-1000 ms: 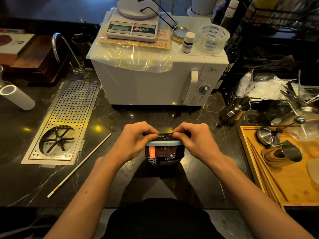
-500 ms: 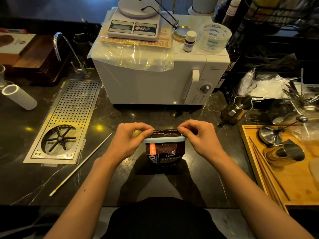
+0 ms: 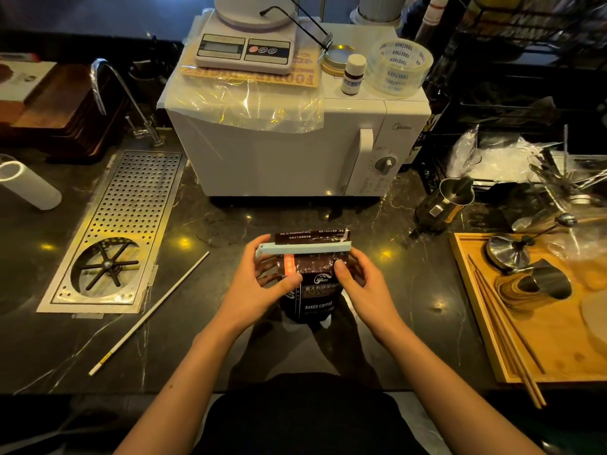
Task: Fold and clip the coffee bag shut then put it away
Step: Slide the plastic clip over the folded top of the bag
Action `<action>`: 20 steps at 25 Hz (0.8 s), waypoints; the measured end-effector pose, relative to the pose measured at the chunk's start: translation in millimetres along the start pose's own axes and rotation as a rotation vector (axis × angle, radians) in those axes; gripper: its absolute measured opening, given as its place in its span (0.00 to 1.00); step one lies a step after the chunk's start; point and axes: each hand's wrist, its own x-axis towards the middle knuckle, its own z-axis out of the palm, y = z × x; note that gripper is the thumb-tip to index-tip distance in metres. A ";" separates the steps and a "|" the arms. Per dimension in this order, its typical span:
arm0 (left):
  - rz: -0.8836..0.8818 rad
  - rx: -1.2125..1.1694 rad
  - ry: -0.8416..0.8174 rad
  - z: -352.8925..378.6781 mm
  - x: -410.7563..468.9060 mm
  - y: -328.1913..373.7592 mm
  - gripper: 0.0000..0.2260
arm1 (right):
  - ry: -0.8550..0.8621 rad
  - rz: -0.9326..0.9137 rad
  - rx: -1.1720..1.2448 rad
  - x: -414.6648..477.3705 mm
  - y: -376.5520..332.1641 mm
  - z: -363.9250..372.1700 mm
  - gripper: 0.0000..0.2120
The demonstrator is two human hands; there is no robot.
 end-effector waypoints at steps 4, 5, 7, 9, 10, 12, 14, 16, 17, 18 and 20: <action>-0.013 0.060 0.058 7.2 0.6 -15.1 0.36 | 0.006 0.053 -0.032 -3.6 18.4 1.2 0.32; -0.012 0.099 0.064 9.5 0.9 -20.0 0.35 | 0.009 0.055 -0.043 -4.0 21.3 2.0 0.34; -0.001 0.171 0.090 14.8 -0.5 -26.0 0.34 | 0.012 0.043 -0.062 -5.8 25.1 4.3 0.37; 0.010 0.207 0.127 19.2 -1.5 -28.5 0.35 | 0.016 0.031 -0.062 -7.2 28.7 6.6 0.36; 0.015 0.214 0.138 20.5 -2.1 -28.8 0.35 | 0.014 0.034 -0.054 -8.0 30.5 7.7 0.35; 0.023 0.202 0.133 21.5 -2.7 -30.4 0.37 | 0.014 0.038 -0.033 -9.4 33.9 9.5 0.35; 0.025 0.172 0.127 22.9 -3.3 -32.2 0.38 | 0.019 0.041 -0.036 -9.5 37.2 10.2 0.34; 0.030 0.138 0.135 24.5 -4.4 -34.2 0.37 | 0.023 0.038 -0.043 -8.3 40.2 11.3 0.33; 0.037 0.119 0.141 25.7 -4.7 -34.7 0.37 | 0.025 0.034 -0.046 -7.7 41.5 11.7 0.33; 0.043 0.109 0.149 26.7 -4.6 -35.4 0.36 | 0.030 0.032 -0.050 -7.3 42.6 12.0 0.32; 0.051 0.121 0.163 27.8 -4.1 -35.2 0.36 | 0.041 0.027 -0.047 -6.0 44.3 12.8 0.31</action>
